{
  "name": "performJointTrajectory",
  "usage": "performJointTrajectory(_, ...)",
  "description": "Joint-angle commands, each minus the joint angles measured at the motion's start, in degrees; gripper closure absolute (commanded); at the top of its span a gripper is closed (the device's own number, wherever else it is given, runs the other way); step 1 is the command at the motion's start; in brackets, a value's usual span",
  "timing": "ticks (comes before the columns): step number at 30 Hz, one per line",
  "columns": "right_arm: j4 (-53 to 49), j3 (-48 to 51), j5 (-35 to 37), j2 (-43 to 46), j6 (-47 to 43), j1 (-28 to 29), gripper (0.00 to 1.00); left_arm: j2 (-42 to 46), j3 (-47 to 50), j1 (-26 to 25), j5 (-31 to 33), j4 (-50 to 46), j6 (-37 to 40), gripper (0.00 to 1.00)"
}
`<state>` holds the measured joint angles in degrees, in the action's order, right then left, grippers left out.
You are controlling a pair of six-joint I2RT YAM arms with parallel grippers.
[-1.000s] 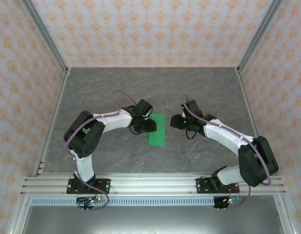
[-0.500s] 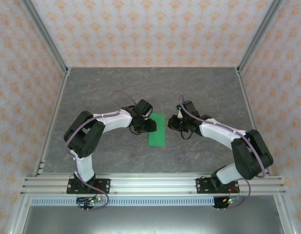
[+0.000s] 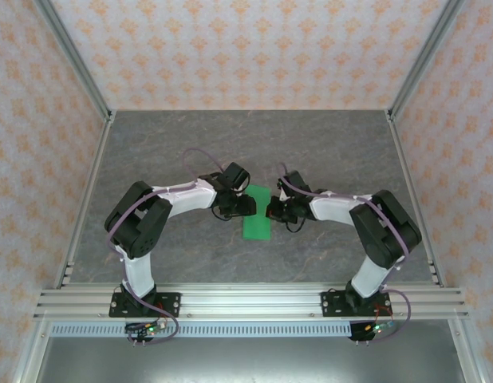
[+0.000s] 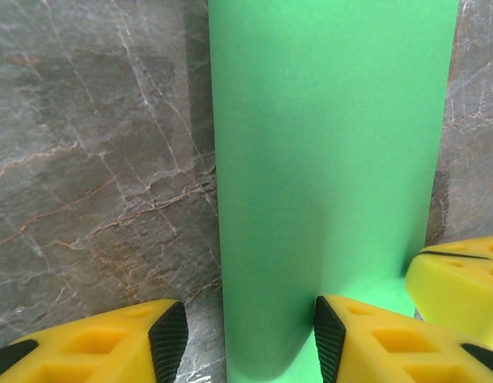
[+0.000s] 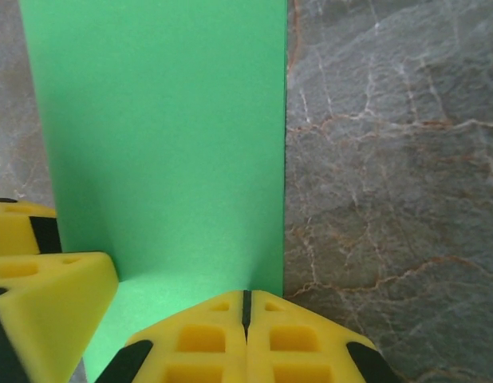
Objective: Fold a paper plane with a square sheet of paper (fold left side to right side)
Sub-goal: Hold the square sheet of paper at the center of the table.
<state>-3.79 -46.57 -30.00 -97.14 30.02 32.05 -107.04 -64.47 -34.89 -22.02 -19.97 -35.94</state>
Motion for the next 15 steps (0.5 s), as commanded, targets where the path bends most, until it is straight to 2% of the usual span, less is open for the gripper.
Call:
performJointTrajectory(1,-1.79,-2.01,1.86,-1.20,0.07,0.49,0.96,-3.63,0.98,-0.96,1.95,0.78,0.57,0.50)
performJointTrajectory(6,-7.19,-2.13,4.79,-2.33,-1.22,0.62,0.97,-2.73,1.20,-0.97,2.43,0.70,0.35,0.49)
performJointTrajectory(15,-10.42,-1.96,6.27,-4.40,-2.01,0.73,0.97,6.52,0.00,-0.89,6.14,-3.15,1.31,0.44)
